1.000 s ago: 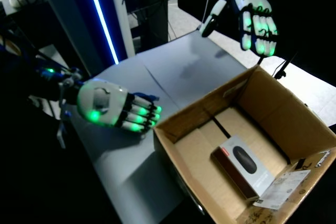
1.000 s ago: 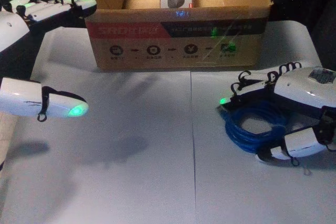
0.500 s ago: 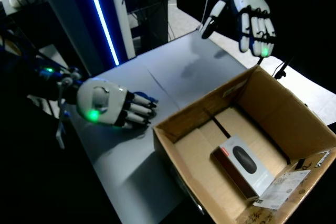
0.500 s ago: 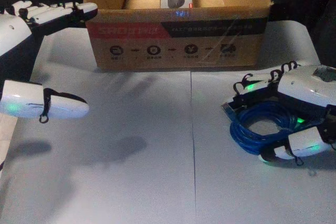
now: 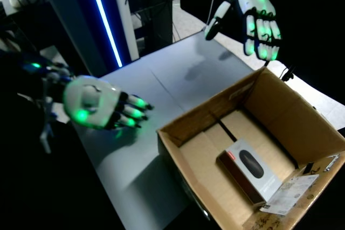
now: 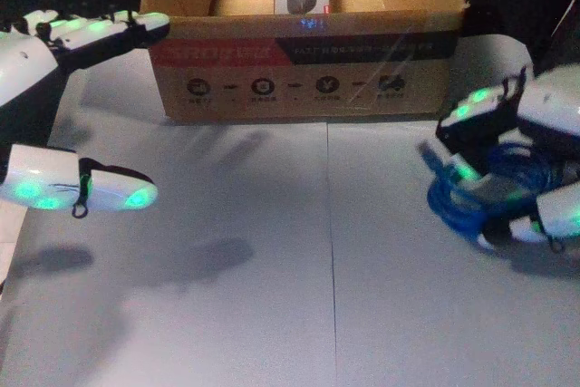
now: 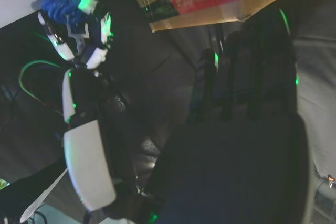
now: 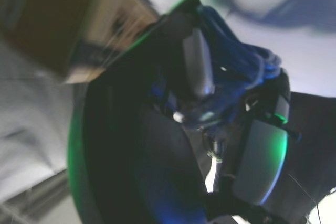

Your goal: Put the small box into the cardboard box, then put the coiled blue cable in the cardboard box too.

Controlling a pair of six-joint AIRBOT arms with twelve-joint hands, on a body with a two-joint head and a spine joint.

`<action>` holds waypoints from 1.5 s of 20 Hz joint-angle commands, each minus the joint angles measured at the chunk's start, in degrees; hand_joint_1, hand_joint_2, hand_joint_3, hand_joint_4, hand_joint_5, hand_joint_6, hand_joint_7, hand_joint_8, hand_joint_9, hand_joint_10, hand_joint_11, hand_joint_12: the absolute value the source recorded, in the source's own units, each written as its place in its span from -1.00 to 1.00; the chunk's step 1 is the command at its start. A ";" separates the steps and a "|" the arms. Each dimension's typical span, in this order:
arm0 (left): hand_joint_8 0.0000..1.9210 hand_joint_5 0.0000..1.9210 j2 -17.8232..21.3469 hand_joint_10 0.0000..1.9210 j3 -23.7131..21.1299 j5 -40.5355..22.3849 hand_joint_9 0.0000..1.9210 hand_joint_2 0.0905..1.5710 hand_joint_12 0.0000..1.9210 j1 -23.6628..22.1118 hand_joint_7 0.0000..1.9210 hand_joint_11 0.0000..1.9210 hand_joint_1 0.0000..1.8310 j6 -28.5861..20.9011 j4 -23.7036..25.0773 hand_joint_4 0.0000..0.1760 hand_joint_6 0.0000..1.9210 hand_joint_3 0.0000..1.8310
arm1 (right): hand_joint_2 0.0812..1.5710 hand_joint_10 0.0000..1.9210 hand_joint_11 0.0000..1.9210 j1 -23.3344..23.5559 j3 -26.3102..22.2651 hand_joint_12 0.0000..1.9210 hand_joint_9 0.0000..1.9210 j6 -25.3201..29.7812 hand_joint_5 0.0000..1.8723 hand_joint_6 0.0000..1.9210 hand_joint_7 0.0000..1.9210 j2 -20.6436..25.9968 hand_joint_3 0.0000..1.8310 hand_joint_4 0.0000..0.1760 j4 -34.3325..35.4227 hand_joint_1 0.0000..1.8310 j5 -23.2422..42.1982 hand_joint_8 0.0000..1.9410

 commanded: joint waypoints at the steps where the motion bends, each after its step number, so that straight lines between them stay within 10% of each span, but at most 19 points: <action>1: -1.00 -0.84 -0.11 -1.00 0.31 -7.02 -0.79 0.02 -0.25 -0.46 -0.83 -1.00 -0.30 -0.29 -0.54 0.53 -1.00 -1.00 | 0.47 1.00 0.72 1.26 -0.40 1.00 0.57 0.22 -0.10 1.00 0.19 0.38 -1.00 0.41 0.56 0.82 7.68 1.00; 5: -1.00 -0.84 -0.33 -1.00 0.36 -7.06 -0.79 0.02 -0.22 -0.27 -0.83 -1.00 -0.30 -0.45 -0.61 0.44 -1.00 -1.00 | 0.52 1.00 0.65 2.03 -2.26 1.00 0.54 0.22 -0.21 1.00 0.21 2.96 -0.99 0.11 0.10 0.75 13.14 1.00; 6: -1.00 -0.84 -0.38 -1.00 0.40 -7.06 -0.78 0.02 -0.20 -0.27 -0.83 -1.00 -0.29 -0.47 -0.64 0.45 -1.00 -1.00 | 0.63 1.00 0.70 3.20 -2.52 1.00 0.51 0.22 -0.17 1.00 0.05 3.47 -0.99 -1.00 -0.48 0.62 13.41 1.00; 11: -1.00 -0.86 -0.63 -1.00 0.49 -7.21 -0.79 0.02 -0.16 -0.22 -0.86 -1.00 -0.30 -0.52 -0.74 0.72 -1.00 -1.00 | 0.66 1.00 0.70 10.34 -2.77 1.00 0.49 0.22 -0.21 1.00 -0.02 4.63 -1.00 -1.00 -3.86 0.63 13.67 1.00; 12: -1.00 -0.88 -0.83 -0.99 0.60 -7.20 -0.89 0.03 -0.56 -0.22 -0.89 -1.00 -0.31 -0.52 -0.74 0.83 -1.00 -1.00 | 0.62 1.00 0.69 12.10 -2.81 1.00 0.49 0.22 -0.30 1.00 -0.06 4.79 -1.00 -1.00 -4.54 0.72 13.82 1.00; 16: -1.00 -0.89 -1.47 -1.00 1.03 -7.15 -0.92 -0.01 -0.71 -0.23 -0.89 -1.00 -0.31 -0.73 -0.74 0.96 -1.00 -1.00 | 0.65 1.00 0.72 17.20 -2.85 1.00 0.55 0.22 -0.39 1.00 -0.09 5.71 -1.00 -1.00 -6.01 0.61 15.10 1.00; 17: -1.00 -0.90 -1.63 -1.00 1.26 -7.17 -0.92 -0.02 -0.68 -0.23 -0.89 -1.00 -0.33 -1.07 -0.70 1.00 -1.00 -1.00 | 0.66 1.00 0.65 19.67 -2.80 1.00 0.57 0.22 -0.72 1.00 0.05 6.14 -1.00 0.70 -6.35 0.63 15.10 1.00; 21: -1.00 -0.88 -2.09 -1.00 1.74 -7.12 -0.87 -0.01 -0.59 -0.43 -0.86 -1.00 -0.35 -1.65 -0.36 1.00 -1.00 -1.00 | 0.61 1.00 0.64 25.63 -0.13 1.00 0.61 0.17 -0.66 1.00 0.23 4.78 -1.00 0.52 -6.34 0.64 15.09 1.00; 22: -1.00 -0.88 -2.14 -1.00 1.89 -7.01 -0.88 0.01 -0.61 -0.72 -0.87 -1.00 -0.34 -1.90 0.06 0.96 -1.00 -0.99 | 0.52 1.00 0.56 27.07 2.17 1.00 0.49 0.18 -0.25 1.00 0.19 2.83 -1.00 -0.10 -5.87 0.52 15.04 1.00; 26: -1.00 -0.88 -2.05 -1.00 2.05 -7.02 -0.89 0.03 -0.62 -2.31 -0.86 -1.00 -0.30 -2.39 1.91 0.98 -1.00 -1.00 | 0.46 1.00 0.60 28.14 10.28 1.00 0.55 0.17 -0.11 1.00 0.17 -4.98 -1.00 0.01 -0.01 0.69 12.81 1.00; 27: -1.00 -0.87 -1.99 -1.00 2.05 -7.14 -0.91 0.02 -0.68 -2.93 -0.88 -1.00 -0.28 -2.41 2.63 0.89 -1.00 -1.00 | 0.47 1.00 0.53 29.04 12.79 1.00 0.44 0.17 -0.18 1.00 0.05 -7.20 -1.00 -0.70 1.23 0.62 11.22 1.00; 30: -1.00 -0.90 -1.42 -1.00 1.87 -8.12 -0.92 0.03 -0.73 -3.95 -0.90 -1.00 -0.34 -2.79 4.06 0.97 -1.00 -1.00 | 0.37 1.00 0.47 30.01 18.96 1.00 0.35 0.17 -0.17 1.00 -0.03 -12.93 -1.00 -0.05 4.58 0.79 7.06 1.00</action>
